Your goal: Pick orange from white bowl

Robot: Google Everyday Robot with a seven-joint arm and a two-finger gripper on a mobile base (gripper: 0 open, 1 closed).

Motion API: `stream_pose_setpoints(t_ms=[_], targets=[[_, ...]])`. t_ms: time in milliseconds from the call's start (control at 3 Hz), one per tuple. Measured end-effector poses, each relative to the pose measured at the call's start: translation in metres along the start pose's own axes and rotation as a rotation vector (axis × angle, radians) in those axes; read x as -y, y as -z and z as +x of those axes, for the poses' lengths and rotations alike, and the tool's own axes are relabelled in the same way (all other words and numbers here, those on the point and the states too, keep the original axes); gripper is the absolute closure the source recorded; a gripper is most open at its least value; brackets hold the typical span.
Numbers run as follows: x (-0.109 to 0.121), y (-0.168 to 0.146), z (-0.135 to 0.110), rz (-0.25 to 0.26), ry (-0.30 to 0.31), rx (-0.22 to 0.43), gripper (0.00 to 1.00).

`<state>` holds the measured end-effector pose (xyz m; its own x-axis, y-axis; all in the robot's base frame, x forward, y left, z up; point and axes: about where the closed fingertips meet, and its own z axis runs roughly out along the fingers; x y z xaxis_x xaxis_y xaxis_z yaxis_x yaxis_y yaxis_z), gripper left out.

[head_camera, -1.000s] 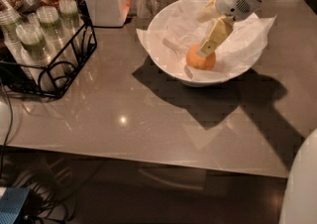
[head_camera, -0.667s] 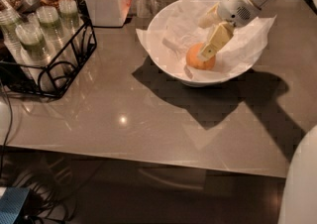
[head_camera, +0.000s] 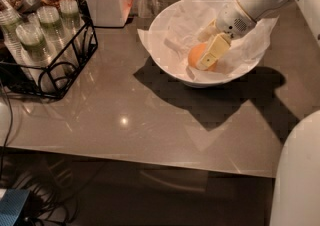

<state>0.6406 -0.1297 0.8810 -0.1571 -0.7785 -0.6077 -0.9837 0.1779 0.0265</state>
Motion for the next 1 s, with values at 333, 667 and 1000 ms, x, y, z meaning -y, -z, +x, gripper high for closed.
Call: stream_pose_setpoints(t_ms=[333,667,1000], targets=[[0.001,-0.01,0.007,-0.026,-0.023,0.0,0.24],[0.002,-0.017,0.013,-0.041,-0.045,-0.001,0.27],[0.002,-0.021,0.016,-0.049,-0.057,-0.001,0.46]])
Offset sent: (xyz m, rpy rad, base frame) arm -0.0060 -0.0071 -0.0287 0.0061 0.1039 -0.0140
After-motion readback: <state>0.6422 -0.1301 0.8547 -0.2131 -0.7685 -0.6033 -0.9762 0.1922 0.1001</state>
